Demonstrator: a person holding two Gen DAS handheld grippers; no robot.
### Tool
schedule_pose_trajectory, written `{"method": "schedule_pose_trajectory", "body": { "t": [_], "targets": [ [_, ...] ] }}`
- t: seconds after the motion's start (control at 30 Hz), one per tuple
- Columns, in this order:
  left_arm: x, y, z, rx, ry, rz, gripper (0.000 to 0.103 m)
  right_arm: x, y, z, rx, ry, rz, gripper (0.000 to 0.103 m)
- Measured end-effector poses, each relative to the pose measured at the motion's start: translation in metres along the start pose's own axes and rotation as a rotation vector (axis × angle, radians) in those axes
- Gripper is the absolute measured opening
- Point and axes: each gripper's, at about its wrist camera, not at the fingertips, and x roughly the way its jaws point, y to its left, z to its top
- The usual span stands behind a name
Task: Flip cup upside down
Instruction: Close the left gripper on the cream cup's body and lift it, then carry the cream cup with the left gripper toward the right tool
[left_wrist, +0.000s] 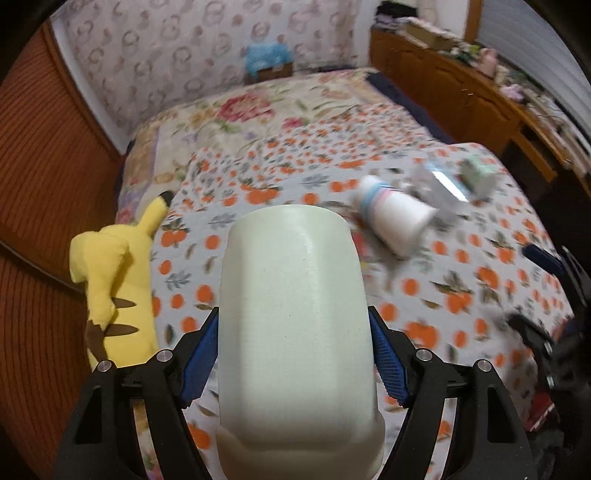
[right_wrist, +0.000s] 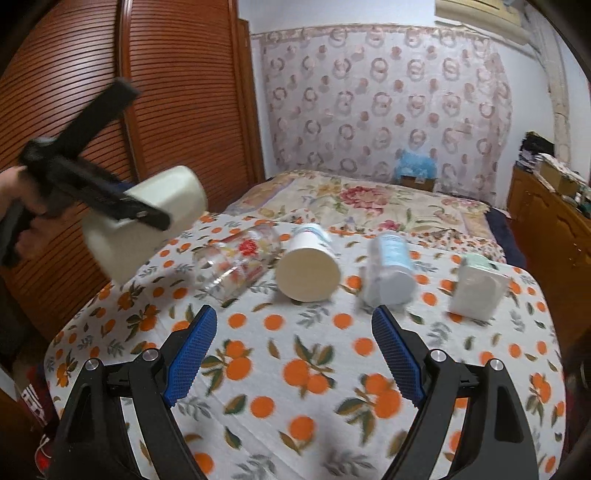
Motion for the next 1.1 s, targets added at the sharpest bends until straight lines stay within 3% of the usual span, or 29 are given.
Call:
{"method": "schedule_pose_trajectory", "body": {
  "t": [0.27,0.43,0.73,1.1],
  "targets": [
    [-0.011,-0.066,-0.023,0.010,-0.065,-0.166,0.072,-0.038,-0.038,-0.016,0.073,-0.027,-0.075,0.088],
    [0.000,-0.102,-0.027,0.008,-0.064,-0.222,0.072,-0.052,-0.048,-0.025,0.083,-0.032,-0.105,0.088],
    [0.024,-0.148,-0.025,-0.012,-0.045,-0.231,0.072,-0.055,-0.062,-0.033,0.111,-0.033,-0.124,0.088],
    [0.055,-0.153,-0.025,-0.058,-0.001,-0.223,0.072,-0.056,-0.065,-0.037,0.111,-0.022,-0.140,0.088]
  ]
}}
